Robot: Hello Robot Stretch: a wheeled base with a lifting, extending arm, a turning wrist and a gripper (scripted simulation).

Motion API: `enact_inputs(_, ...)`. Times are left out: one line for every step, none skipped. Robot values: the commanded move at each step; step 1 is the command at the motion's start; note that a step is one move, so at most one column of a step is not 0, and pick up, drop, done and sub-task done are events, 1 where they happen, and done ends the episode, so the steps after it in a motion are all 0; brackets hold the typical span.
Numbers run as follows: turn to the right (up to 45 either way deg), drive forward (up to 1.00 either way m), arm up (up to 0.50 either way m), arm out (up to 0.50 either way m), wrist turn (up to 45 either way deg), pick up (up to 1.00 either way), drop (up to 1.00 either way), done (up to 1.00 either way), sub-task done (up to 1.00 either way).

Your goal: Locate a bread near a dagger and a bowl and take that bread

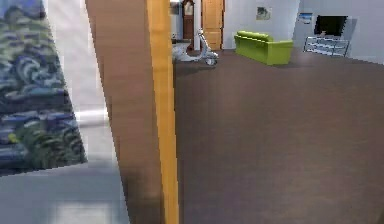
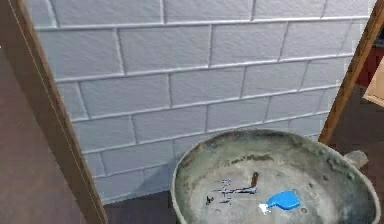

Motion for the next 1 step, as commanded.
enact_inputs(45.0, 0.0, 0.0, 0.0, 0.0, 0.0, 0.0, 0.0, 0.0)
